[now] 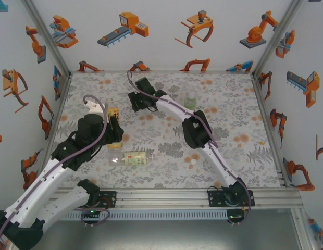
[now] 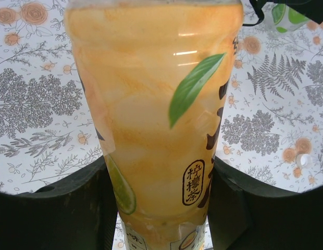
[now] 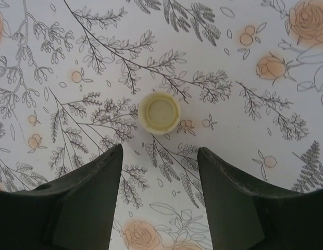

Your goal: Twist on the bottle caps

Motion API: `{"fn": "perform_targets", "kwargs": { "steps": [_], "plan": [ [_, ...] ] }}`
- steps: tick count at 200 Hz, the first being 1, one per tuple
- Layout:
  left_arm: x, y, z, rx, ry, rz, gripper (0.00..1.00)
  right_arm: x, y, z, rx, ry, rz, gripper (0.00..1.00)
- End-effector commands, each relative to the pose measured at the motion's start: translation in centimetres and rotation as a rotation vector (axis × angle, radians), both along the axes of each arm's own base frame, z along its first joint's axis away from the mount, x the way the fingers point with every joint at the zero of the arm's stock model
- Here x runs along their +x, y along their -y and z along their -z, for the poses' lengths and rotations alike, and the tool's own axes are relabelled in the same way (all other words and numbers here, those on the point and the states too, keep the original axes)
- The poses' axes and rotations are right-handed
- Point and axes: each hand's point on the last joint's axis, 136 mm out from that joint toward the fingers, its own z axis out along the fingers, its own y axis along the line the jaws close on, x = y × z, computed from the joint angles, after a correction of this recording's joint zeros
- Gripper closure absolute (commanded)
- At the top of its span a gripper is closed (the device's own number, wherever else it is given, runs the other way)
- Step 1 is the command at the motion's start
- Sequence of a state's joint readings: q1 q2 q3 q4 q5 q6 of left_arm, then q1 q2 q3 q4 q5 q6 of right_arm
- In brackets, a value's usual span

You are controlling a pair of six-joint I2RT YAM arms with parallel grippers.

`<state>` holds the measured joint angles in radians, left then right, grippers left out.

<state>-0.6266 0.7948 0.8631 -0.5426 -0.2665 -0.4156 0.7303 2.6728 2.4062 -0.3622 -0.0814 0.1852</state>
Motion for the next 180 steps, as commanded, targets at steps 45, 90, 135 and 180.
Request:
{"fn": "perform_targets", "kwargs": {
  "steps": [45, 90, 135, 180],
  "plan": [
    [0.9, 0.7, 0.2, 0.01, 0.012, 0.025, 1.0, 1.9, -0.9, 0.0, 0.022, 0.048, 0.032, 0.48],
    [1.1, 0.9, 0.4, 0.009, 0.003, 0.034, 1.0, 2.0, -0.8, 0.0, -0.002, 0.064, 0.06, 0.53],
    [0.6, 0.4, 0.3, -0.001, 0.006, 0.028, 1.0, 2.0, -0.9, 0.0, -0.026, 0.077, 0.072, 0.57],
    [0.1, 0.0, 0.2, -0.008, 0.008, 0.026, 1.0, 1.9, -0.9, 0.0, -0.041, 0.089, 0.077, 0.65]
  ]
}}
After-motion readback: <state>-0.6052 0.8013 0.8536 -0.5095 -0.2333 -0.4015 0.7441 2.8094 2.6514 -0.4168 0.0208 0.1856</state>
